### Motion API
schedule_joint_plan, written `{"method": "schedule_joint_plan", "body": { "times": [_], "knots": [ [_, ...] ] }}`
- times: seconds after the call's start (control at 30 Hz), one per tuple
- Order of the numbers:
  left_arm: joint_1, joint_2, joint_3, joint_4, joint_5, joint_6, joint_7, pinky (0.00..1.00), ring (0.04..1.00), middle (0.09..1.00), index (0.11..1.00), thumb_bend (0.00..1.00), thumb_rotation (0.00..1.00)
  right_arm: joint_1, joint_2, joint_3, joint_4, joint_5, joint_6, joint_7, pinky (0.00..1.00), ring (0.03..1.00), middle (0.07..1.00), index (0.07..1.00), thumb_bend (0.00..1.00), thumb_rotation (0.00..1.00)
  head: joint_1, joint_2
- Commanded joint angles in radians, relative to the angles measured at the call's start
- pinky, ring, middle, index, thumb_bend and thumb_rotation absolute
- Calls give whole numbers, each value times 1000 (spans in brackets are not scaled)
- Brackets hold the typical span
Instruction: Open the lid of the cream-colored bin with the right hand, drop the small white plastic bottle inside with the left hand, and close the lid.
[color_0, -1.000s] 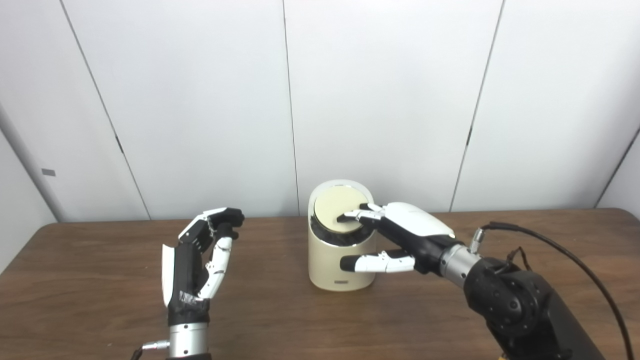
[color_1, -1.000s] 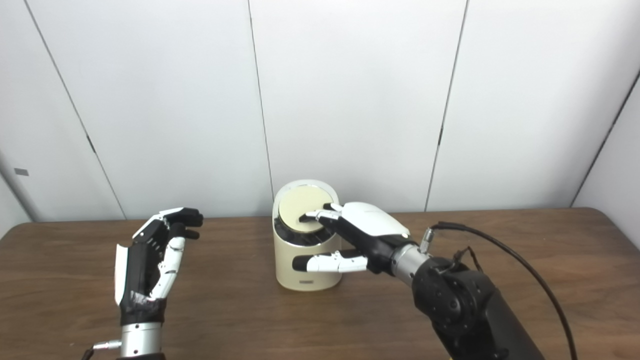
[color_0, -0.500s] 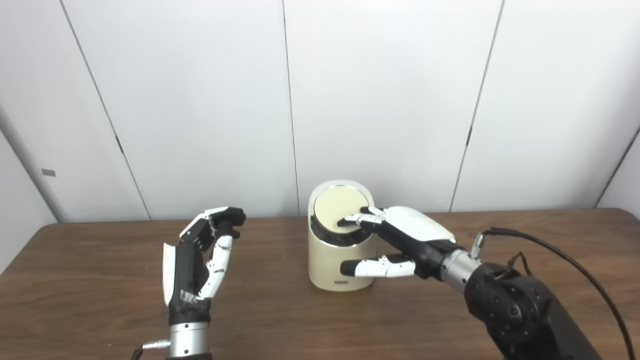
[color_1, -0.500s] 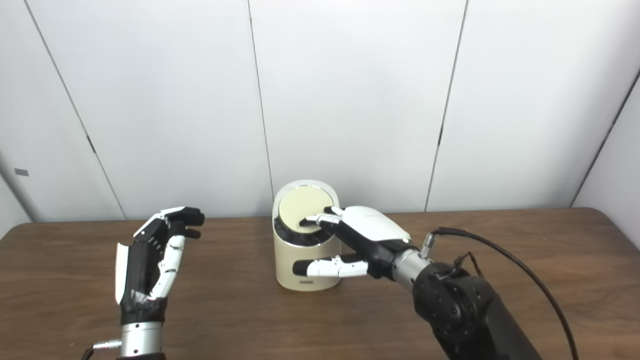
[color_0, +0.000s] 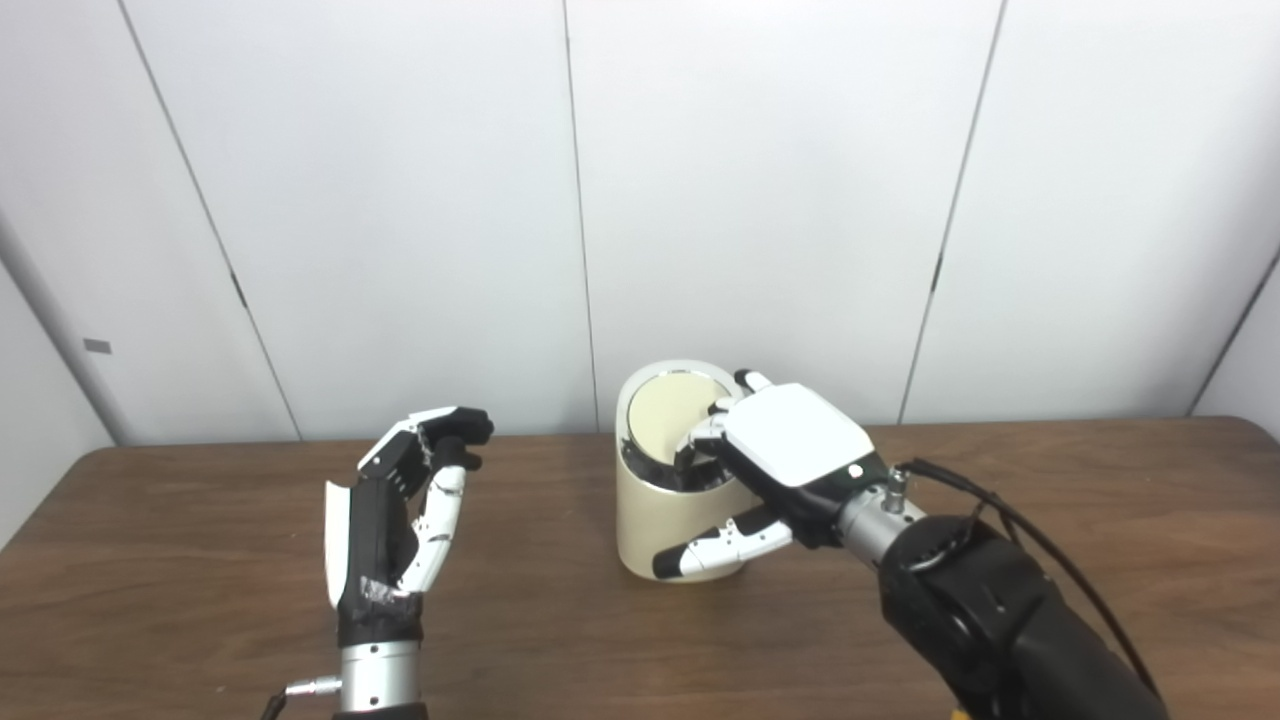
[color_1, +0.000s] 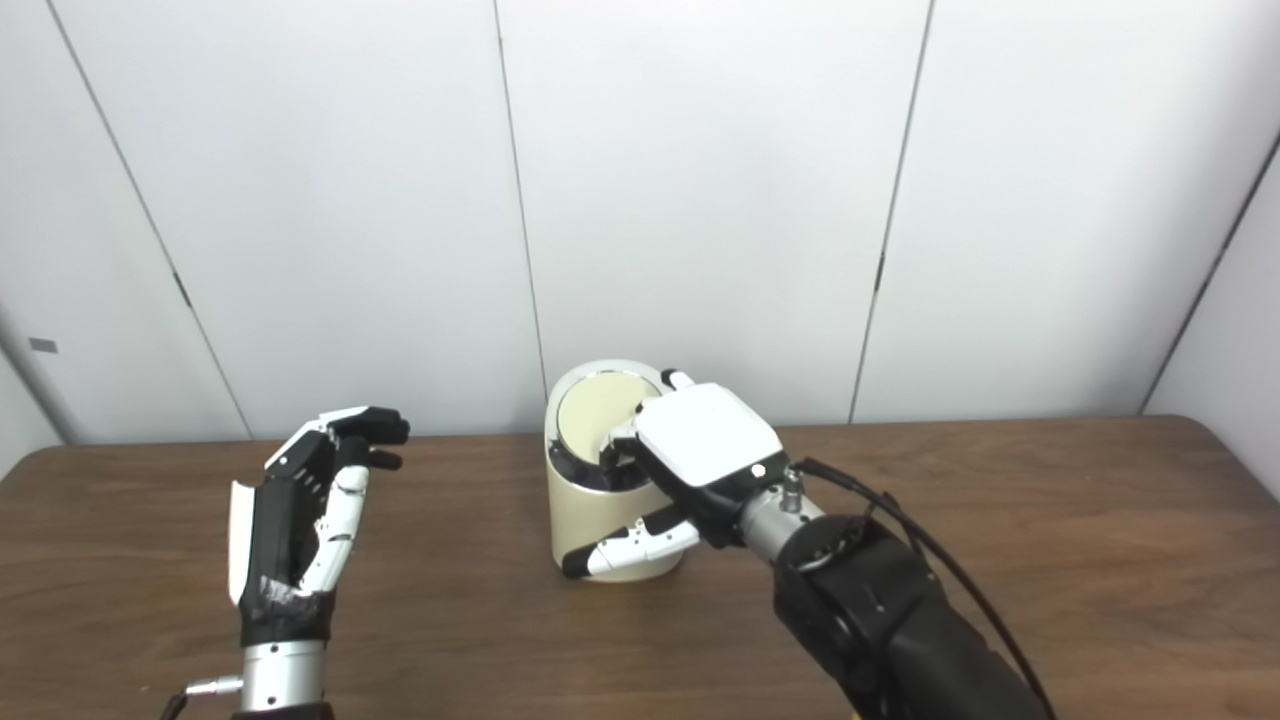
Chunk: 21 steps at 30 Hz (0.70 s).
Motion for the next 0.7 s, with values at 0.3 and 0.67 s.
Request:
{"method": "schedule_joint_plan", "body": {
  "times": [0.3, 0.67],
  "knots": [
    [-25, 0, 2, -22, -1, -12, -3, 553, 634, 621, 613, 359, 652, 32, 16, -67, 7, 28, -23, 16, 996, 865, 760, 730, 855, 1000, -5, -5],
    [-26, -2, 1, -20, -1, -10, -3, 547, 630, 618, 611, 356, 658, 192, 76, -232, -78, 285, -81, -185, 1000, 930, 870, 857, 694, 847, -5, -10]
  ]
}}
